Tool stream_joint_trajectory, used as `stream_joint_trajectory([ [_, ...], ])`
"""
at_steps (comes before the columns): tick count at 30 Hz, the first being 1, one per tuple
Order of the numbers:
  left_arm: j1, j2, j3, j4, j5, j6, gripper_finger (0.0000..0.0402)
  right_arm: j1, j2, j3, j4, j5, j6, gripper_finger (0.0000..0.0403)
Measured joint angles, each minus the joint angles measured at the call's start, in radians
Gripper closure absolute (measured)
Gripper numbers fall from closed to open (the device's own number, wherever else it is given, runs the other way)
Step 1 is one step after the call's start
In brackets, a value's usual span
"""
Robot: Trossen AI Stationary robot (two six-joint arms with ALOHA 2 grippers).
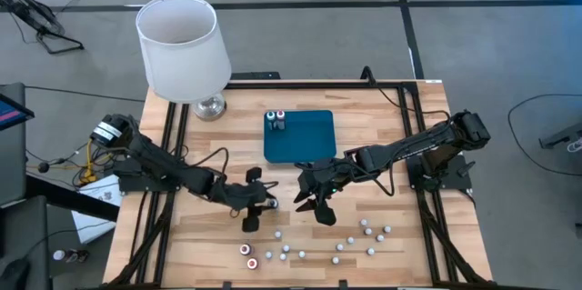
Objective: Pick & Place food coloring
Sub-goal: Put the large black food coloring bottle into the bin
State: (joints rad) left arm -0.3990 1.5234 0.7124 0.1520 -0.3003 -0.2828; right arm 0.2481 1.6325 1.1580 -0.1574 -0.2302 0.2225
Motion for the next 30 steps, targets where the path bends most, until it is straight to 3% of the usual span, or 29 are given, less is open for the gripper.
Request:
stream_joint_trajectory([
  [6,0.093,0.0,0.0,0.0,0.007,0.024,0.0281,0.0,0.0,0.0,0.0,0.006,0.007,0.0285],
  [16,0.227,0.002,-0.002,0.062,0.105,0.061,0.0281,0.001,0.0,-0.001,-0.003,0.032,0.011,0.0285],
  [26,0.253,0.122,-0.002,0.279,0.19,0.042,0.0281,0.002,0.0,-0.001,-0.075,0.094,0.014,0.0285],
  [30,0.253,0.148,-0.002,0.333,0.191,0.035,0.028,0.015,-0.031,-0.005,-0.128,0.17,0.01,0.0285],
])
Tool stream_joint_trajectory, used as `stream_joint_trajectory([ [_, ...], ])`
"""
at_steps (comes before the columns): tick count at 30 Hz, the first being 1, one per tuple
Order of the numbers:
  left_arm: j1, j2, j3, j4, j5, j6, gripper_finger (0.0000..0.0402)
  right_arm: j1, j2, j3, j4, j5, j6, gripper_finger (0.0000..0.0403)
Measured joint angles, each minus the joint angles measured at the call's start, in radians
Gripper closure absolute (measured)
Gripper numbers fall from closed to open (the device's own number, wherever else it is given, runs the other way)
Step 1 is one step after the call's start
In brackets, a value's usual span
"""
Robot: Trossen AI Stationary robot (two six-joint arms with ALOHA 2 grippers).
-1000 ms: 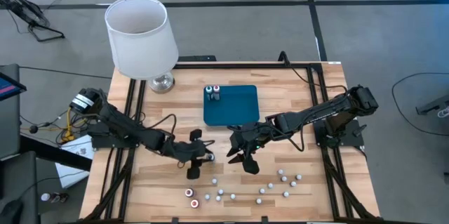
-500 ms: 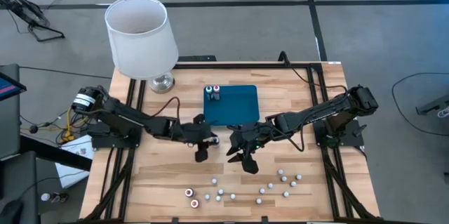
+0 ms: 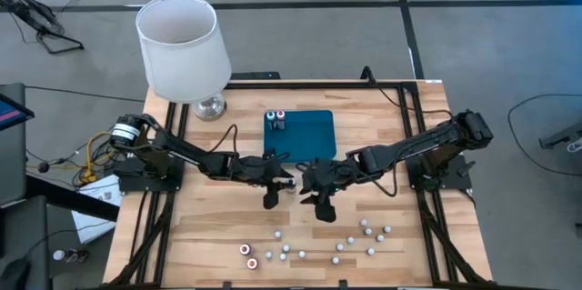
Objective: Pick & Place food coloring
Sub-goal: Put the large black food coloring bottle into the bin
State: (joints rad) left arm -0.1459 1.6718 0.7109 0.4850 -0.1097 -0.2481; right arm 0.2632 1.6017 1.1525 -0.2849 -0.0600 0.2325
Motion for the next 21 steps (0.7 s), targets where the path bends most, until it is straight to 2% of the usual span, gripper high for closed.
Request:
stream_joint_trajectory([
  [7,0.011,0.0,0.0,0.013,0.0,0.013,0.028,0.011,-0.208,-0.12,-0.003,0.162,0.028,0.0285],
  [13,0.01,-0.002,0.0,0.034,-0.001,0.027,0.028,0.014,-0.383,-0.23,-0.001,0.224,0.096,0.0285],
  [17,0.01,-0.002,0.0,0.05,0.0,0.034,0.0275,0.037,-0.412,-0.247,-0.005,0.242,0.119,0.0285],
  [21,0.01,-0.001,0.022,0.049,-0.001,0.051,0.0252,0.064,-0.392,-0.247,0.008,0.27,0.12,0.0285],
])
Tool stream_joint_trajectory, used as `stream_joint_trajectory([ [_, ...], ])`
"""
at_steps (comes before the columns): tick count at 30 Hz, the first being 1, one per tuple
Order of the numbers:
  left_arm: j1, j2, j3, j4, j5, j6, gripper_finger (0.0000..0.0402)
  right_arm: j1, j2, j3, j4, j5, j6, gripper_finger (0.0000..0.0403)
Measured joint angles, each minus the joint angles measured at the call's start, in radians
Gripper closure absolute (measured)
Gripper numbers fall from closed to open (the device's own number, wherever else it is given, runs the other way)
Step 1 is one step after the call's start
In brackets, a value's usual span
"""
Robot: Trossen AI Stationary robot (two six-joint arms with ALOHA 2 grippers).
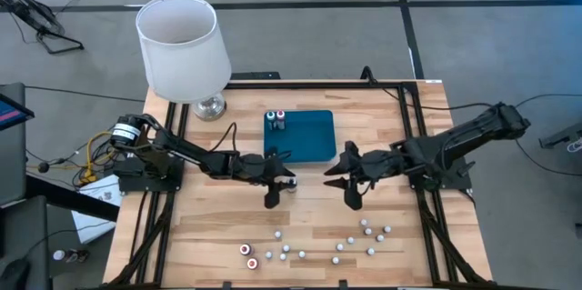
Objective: Pick & Place food coloring
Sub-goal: Put the large black food coloring bottle into the bin
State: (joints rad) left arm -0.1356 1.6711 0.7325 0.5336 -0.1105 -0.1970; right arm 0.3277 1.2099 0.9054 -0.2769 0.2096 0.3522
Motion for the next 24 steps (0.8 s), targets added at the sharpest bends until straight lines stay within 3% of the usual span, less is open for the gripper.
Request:
stream_joint_trajectory([
  [8,0.0,-0.001,0.06,-0.074,-0.002,0.029,0.0199,0.019,0.075,-0.002,0.065,0.002,-0.001,0.0285],
  [14,0.0,-0.031,0.119,-0.185,0.003,0.027,0.0186,0.01,0.122,-0.001,0.114,0.002,-0.017,0.0285],
  [24,-0.002,-0.314,0.145,-0.543,-0.035,0.011,0.0186,-0.04,0.185,0.003,0.203,-0.001,-0.065,0.0285],
])
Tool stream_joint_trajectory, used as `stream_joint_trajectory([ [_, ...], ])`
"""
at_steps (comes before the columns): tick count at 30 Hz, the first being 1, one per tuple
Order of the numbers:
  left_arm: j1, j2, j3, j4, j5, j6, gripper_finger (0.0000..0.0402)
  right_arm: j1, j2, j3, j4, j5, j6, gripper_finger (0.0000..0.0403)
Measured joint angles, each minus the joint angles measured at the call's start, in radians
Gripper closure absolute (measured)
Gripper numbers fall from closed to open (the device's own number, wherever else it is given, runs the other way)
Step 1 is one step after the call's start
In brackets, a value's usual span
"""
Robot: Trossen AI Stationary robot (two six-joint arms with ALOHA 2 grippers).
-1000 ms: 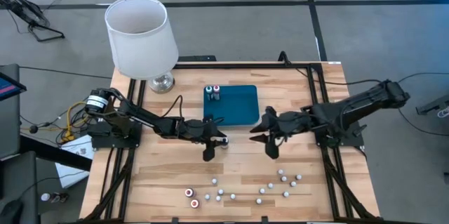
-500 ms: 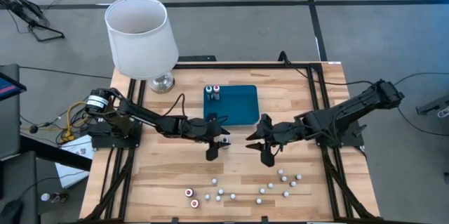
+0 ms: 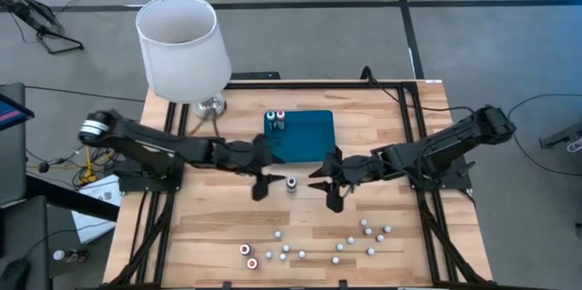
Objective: Pick & Place food coloring
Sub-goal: Put the large black food coloring bottle into the bin
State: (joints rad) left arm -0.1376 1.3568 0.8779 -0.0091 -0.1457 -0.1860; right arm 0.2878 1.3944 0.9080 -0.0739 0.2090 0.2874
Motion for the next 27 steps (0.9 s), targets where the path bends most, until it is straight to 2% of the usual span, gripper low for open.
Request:
stream_joint_trajectory([
  [2,-0.008,-0.068,-0.001,-0.088,-0.01,-0.038,0.0186,-0.012,0.023,-0.004,0.003,-0.001,-0.02,0.0285],
  [6,-0.056,-0.195,-0.001,-0.238,-0.064,-0.108,0.0186,-0.038,0.095,-0.002,0.118,-0.06,-0.05,0.0285],
  [12,-0.176,-0.322,-0.001,-0.365,-0.226,-0.196,0.0186,-0.064,0.184,-0.002,0.25,-0.08,-0.053,0.0283],
  [18,-0.291,-0.359,-0.002,-0.46,-0.391,-0.288,0.0186,-0.075,0.241,-0.003,0.27,-0.094,-0.052,0.0256],
  [23,-0.336,-0.355,-0.002,-0.48,-0.449,-0.323,0.0186,-0.074,0.264,-0.002,0.29,-0.106,-0.044,0.0222],
  [27,-0.343,-0.354,-0.002,-0.481,-0.474,-0.332,0.0186,-0.088,0.263,-0.003,0.289,-0.102,-0.033,0.021],
])
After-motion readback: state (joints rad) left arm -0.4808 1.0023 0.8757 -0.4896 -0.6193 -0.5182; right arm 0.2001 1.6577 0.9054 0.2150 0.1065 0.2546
